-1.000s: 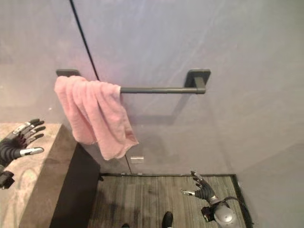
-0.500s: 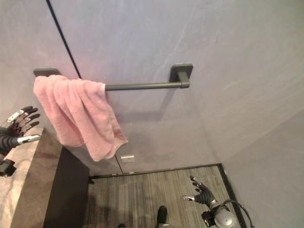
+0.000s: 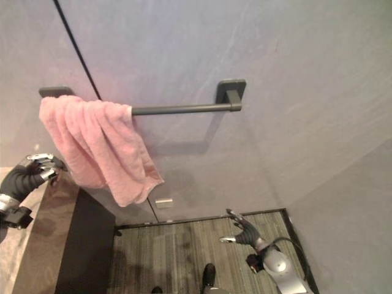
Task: Put brush and paste in cup on sink, flatten towel.
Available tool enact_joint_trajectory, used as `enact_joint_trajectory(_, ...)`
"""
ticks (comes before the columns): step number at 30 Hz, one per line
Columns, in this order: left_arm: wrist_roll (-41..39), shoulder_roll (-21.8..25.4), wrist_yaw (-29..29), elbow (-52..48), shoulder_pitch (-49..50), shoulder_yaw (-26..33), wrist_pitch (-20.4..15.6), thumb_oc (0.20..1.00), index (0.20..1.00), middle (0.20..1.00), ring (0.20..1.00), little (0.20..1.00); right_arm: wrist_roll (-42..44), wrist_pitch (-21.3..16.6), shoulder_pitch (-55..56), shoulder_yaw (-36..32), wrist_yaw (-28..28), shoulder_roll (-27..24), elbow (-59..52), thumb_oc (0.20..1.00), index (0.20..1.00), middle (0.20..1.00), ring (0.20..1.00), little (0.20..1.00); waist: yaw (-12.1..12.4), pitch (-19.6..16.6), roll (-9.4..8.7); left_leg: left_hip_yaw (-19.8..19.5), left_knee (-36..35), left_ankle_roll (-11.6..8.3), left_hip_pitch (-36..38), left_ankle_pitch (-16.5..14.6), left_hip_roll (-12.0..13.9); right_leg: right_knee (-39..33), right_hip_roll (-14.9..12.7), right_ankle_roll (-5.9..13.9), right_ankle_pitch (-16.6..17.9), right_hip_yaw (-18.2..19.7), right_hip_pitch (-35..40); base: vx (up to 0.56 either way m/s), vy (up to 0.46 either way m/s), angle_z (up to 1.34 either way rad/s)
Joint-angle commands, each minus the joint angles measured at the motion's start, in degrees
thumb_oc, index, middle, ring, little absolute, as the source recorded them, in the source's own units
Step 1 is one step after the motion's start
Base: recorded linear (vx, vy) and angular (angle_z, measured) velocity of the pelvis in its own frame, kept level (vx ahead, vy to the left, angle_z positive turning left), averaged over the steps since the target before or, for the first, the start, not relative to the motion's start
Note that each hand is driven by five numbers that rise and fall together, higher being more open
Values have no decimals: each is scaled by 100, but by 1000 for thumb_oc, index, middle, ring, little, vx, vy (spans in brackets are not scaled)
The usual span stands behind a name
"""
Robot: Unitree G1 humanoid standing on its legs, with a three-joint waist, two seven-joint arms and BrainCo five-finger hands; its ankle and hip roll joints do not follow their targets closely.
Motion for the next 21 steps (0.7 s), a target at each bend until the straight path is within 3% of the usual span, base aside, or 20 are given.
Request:
enact_joint_trajectory(1, 125, 79, 103, 102, -488, 119, -209, 200, 200, 200, 200, 200, 243, -176, -445, 144, 85, -81, -416, 1000, 1000, 1000, 1000, 1000, 79, -12, 26, -243, 66, 183, -177, -112, -48, 36, -463, 674, -262, -348, 615, 0, 0, 0)
enact_joint_trajectory(4, 162, -18, 158, 144, -486, 169, -217, 228, 228, 228, 228, 228, 344, -189, -645, 274, 114, -92, -681, 1000, 1000, 1000, 1000, 1000, 103, -16, 35, -246, 66, 182, -207, -101, -57, 36, -470, 662, -289, -345, 601, 0, 0, 0)
enact_joint_trajectory(5, 272, -30, 240, 66, -436, 300, -236, 925, 925, 925, 925, 925, 382, -173, -644, 268, 137, -94, -814, 1000, 1000, 1000, 1000, 1000, 119, -19, 51, -272, 66, 189, -235, -97, -75, 36, -496, 657, -308, -379, 598, -15, 14, 4)
enact_joint_trajectory(6, 273, -31, 240, 63, -432, 303, -235, 1000, 1000, 1000, 1000, 1000, 382, -172, -644, 269, 138, -95, -816, 1000, 1000, 1000, 1000, 1000, 116, -21, 51, -273, 66, 189, -236, -97, -76, 36, -497, 657, -309, -381, 598, -15, 14, 4)
enact_joint_trajectory(13, 345, -1, 289, 36, -192, 799, -267, 1000, 1000, 1000, 1000, 1000, 442, -130, -294, 49, 245, -171, -902, 1000, 1000, 1000, 1000, 1000, 142, 2, 79, -303, 66, 196, -304, -91, -110, 36, -537, 675, -281, -448, 582, 0, 10, 3)
enact_joint_trajectory(21, 360, 48, 446, 414, -861, 369, -260, 1000, 1000, 1000, 1000, 1000, 515, -93, -497, 237, 256, -112, -977, 1000, 1000, 1000, 1000, 1000, 97, 53, 65, -231, 66, 203, -448, -56, -115, 36, -529, 687, -207, -372, 392, -4, 15, -3)
